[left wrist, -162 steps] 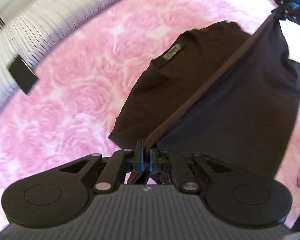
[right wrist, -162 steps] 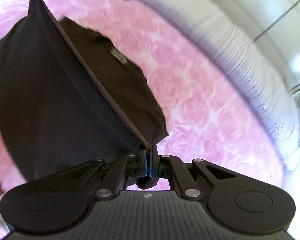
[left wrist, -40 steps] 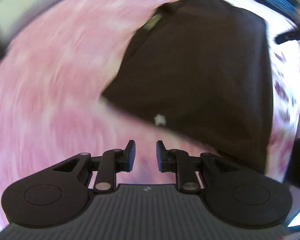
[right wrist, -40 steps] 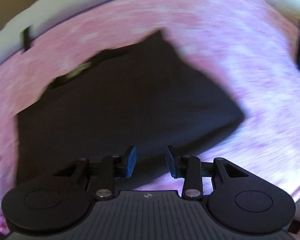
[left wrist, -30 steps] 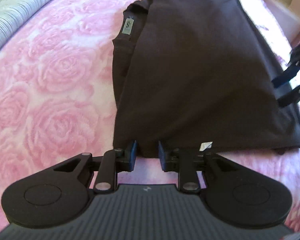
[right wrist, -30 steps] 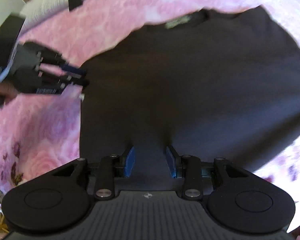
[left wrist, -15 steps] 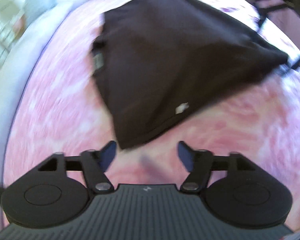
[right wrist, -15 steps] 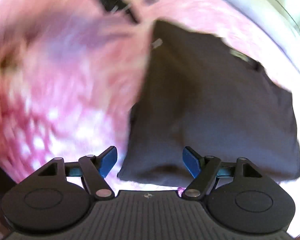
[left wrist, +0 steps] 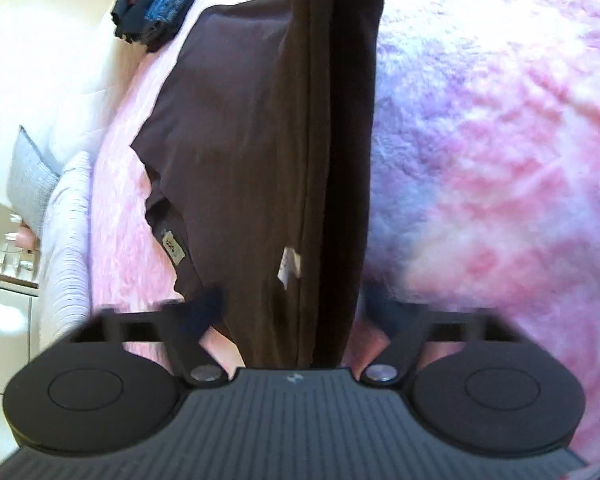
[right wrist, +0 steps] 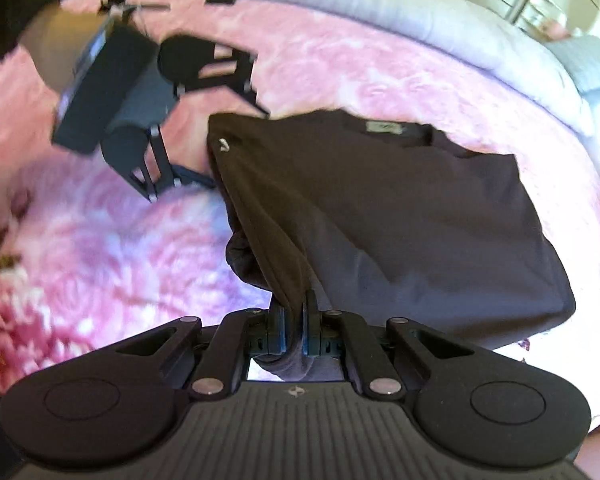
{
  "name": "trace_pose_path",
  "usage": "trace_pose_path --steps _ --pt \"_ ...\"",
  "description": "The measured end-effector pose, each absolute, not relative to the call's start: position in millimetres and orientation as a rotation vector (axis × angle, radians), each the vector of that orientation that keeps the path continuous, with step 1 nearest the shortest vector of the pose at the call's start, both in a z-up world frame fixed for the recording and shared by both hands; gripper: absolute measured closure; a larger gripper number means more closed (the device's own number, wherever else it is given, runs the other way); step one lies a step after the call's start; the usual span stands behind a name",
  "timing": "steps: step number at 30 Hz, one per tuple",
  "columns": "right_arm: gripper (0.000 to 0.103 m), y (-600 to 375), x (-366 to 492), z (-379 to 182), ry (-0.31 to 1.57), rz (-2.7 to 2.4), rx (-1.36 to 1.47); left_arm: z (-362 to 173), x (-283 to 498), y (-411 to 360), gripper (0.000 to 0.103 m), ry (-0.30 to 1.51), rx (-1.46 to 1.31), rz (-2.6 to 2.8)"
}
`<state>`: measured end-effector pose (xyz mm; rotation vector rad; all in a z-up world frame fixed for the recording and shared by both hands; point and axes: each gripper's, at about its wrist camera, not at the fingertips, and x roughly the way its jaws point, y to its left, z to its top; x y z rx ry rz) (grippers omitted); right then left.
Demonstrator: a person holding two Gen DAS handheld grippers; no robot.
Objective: Fold clothes
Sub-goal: 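Grasp the folded sweater with both grippers and fold it in half again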
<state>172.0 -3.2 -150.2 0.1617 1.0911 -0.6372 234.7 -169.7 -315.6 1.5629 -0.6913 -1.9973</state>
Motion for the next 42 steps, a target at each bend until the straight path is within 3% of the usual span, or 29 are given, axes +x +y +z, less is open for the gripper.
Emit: trace_pose_path --steps 1,4,10,20,30,34,42 --pt "0.099 -4 173 -150 1.089 -0.64 0.16 -315 234 -177 0.092 -0.673 1.573 -1.995" --pt "0.099 4 175 -159 1.102 -0.632 0.14 -303 236 -194 0.094 -0.604 1.564 -2.025" --pt "0.099 26 182 -168 1.144 -0.572 0.124 -286 239 -188 0.097 -0.607 1.622 -2.096" --pt "0.097 55 172 -116 1.104 -0.431 0.253 -214 237 -154 0.097 -0.5 1.777 -2.103" --pt "0.097 -66 93 -46 0.88 -0.677 0.398 -138 138 -297 0.094 -0.611 1.787 -2.066" --pt "0.097 -144 48 -60 0.848 -0.747 0.492 -153 78 -377 0.093 -0.549 1.831 -2.085" --pt "0.097 -265 -9 -138 0.849 -0.737 0.754 -236 24 -477 0.092 -0.363 2.012 -2.108"
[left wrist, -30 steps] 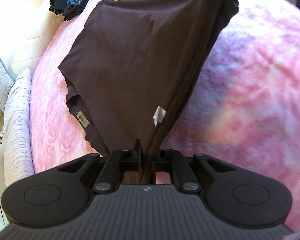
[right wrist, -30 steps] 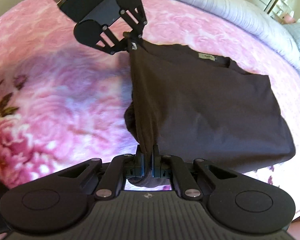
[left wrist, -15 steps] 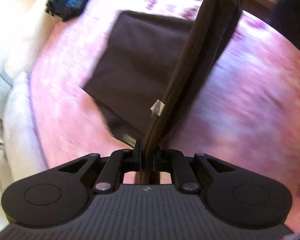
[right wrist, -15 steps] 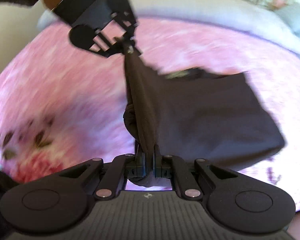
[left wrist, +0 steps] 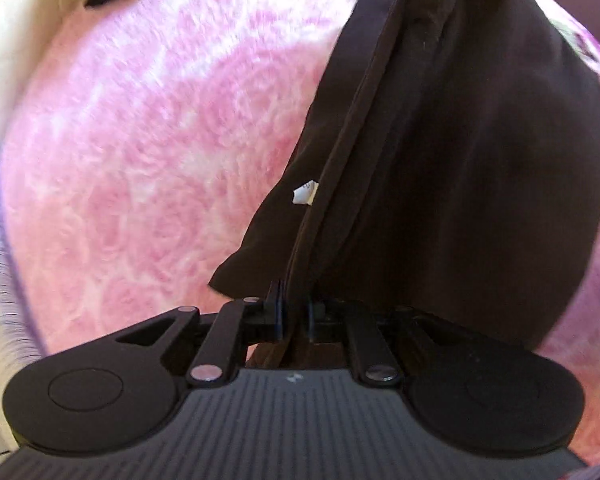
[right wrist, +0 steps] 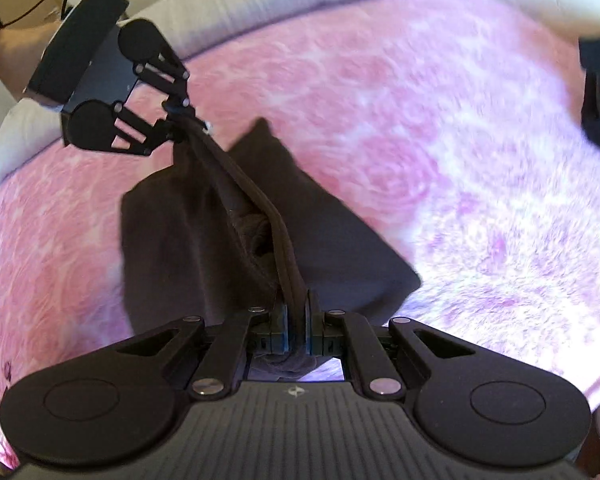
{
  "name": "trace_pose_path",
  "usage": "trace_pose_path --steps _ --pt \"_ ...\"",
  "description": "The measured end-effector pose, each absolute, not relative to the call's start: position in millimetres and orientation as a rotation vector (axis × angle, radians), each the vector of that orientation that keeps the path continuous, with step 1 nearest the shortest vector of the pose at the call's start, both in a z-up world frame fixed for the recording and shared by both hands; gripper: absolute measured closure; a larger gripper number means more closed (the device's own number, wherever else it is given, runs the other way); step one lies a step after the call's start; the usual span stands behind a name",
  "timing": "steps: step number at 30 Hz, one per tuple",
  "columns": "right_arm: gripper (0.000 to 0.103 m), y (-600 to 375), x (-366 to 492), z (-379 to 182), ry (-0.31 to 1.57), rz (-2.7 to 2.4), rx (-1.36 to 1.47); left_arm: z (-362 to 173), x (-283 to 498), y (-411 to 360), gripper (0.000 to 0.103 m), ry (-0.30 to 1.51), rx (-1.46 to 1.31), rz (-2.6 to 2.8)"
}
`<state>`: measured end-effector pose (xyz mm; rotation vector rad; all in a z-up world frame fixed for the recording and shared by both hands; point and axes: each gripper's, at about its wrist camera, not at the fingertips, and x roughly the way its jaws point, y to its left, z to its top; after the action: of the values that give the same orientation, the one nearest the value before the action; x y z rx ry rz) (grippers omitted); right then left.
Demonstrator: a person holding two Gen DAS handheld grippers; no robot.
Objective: Fold clothes
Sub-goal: 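Grasp the folded sweater with both grippers and fold it in half again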
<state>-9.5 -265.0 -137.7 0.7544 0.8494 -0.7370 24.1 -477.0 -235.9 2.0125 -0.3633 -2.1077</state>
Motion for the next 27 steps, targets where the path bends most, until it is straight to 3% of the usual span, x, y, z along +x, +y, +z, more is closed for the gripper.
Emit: trace_pose_path --steps 5,9,13,15,17,20,25,26,27 --pt "0.097 -292 -28 -172 0.82 -0.762 0.853 -264 24 -502 0.089 -0.215 2.003 -2.105" --pt "0.092 -301 -37 -199 0.793 -0.81 0.935 -265 35 -517 0.072 -0.036 1.88 -2.089" --pt "0.09 -303 -59 -196 0.694 -0.927 1.03 -248 66 -534 0.072 0.251 1.663 -2.038" --pt "0.074 -295 -73 -190 0.61 -0.995 1.096 -241 86 -538 0.073 0.359 1.558 -1.999" --pt "0.064 -285 -84 -187 0.532 -1.03 1.162 -237 106 -542 0.075 0.498 1.448 -1.979" --pt "0.057 -271 -82 -191 0.492 -1.016 1.244 -237 129 -546 0.075 0.684 1.305 -1.968" --pt "0.058 -259 -65 -216 0.449 -1.005 1.335 -252 127 -550 0.075 0.785 1.219 -2.01" --pt "0.066 -260 -62 -220 0.441 -1.013 1.348 -258 122 -551 0.077 0.805 1.234 -2.007" --pt "0.089 -260 -61 -221 0.445 -1.031 1.35 -262 119 -552 0.095 0.819 1.246 -2.002"
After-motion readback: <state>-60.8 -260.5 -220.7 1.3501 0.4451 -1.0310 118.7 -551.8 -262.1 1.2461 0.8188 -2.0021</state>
